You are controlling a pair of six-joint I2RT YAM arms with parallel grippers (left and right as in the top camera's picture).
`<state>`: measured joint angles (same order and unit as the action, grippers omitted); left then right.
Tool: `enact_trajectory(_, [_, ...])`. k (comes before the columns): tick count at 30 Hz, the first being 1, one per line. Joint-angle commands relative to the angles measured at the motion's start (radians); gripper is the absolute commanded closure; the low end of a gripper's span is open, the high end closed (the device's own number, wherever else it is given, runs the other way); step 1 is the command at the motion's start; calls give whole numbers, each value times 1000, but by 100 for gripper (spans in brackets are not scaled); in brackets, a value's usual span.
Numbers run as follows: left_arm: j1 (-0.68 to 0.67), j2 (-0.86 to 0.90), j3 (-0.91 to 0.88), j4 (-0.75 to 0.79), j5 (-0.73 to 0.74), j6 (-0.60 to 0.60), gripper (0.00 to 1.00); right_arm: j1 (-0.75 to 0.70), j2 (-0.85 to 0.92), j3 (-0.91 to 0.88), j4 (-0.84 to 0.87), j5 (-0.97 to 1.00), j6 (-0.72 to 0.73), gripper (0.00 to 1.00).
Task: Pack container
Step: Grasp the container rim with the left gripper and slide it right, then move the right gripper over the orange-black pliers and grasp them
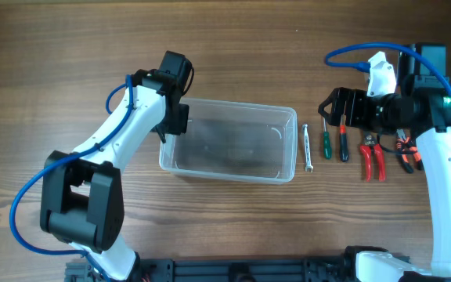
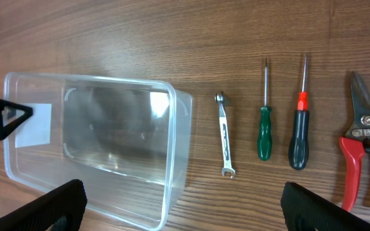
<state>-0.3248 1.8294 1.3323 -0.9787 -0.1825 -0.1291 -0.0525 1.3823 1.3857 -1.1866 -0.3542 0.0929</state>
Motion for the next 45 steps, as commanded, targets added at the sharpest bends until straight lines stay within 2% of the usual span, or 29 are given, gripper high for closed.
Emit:
enact_trajectory(1, [4, 9, -6, -11, 49, 16, 55, -1, 4, 14, -5, 22, 12, 3])
enact_trajectory(5, [4, 9, -6, -53, 60, -52, 63, -1, 4, 14, -8, 21, 12, 3])
enact_trajectory(7, [4, 9, -6, -99, 63, -66, 64, -1, 4, 14, -8, 21, 12, 3])
enact_trajectory(8, [4, 9, -6, -120, 63, -66, 67, -1, 4, 14, -8, 22, 12, 3])
enact_trajectory(10, [4, 9, -6, -148, 63, -69, 82, -1, 4, 14, -7, 21, 12, 3])
enact_trajectory(12, [4, 9, -6, -160, 67, -110, 86, -1, 4, 14, -7, 21, 12, 3])
enact_trajectory(19, [4, 9, -6, -176, 146, -180, 85, -1, 4, 14, -8, 22, 12, 3])
enact_trajectory(21, [4, 9, -6, -185, 145, -191, 82, -1, 4, 14, -8, 21, 12, 3])
enact_trajectory(22, [5, 9, -6, -185, 145, -192, 71, -1, 4, 14, -8, 22, 12, 2])
enact_trajectory(25, [18, 1, 3, -182, 95, -193, 60, -1, 4, 14, -9, 22, 12, 2])
enact_trajectory(27, [46, -25, 21, -188, 95, -193, 58, -1, 4, 14, -9, 22, 12, 2])
enact_trajectory(30, [113, -120, 71, -208, 96, -193, 48, -1, 4, 14, -9, 22, 12, 2])
enact_trajectory(31, [138, -173, 87, -208, 96, -193, 42, -2, 4, 14, -7, 24, 11, 10])
enact_trajectory(32, [162, -238, 99, -208, 96, -193, 39, -1, 4, 13, 3, 47, 13, 61])
enact_trajectory(33, [176, -277, 106, -207, 96, -193, 36, -1, 9, 11, 16, 94, 19, 96])
enact_trajectory(34, [200, -356, 110, -200, 96, -193, 22, -1, 21, -3, 33, 144, 80, 96])
enact_trajectory(38, [222, -559, 110, -193, 95, -193, 9, 1, 91, -115, 124, 144, 120, 96])
enact_trajectory(39, [222, -591, 110, -193, 95, -193, 0, 1, 113, -145, 147, 134, 120, 96])
enact_trajectory(42, [222, -656, 110, -193, 95, -193, 0, 4, 206, -200, 194, -23, 116, 96])
enact_trajectory(45, [222, -665, 110, -208, 100, -193, 0, 55, 280, -216, 267, -92, 72, 96])
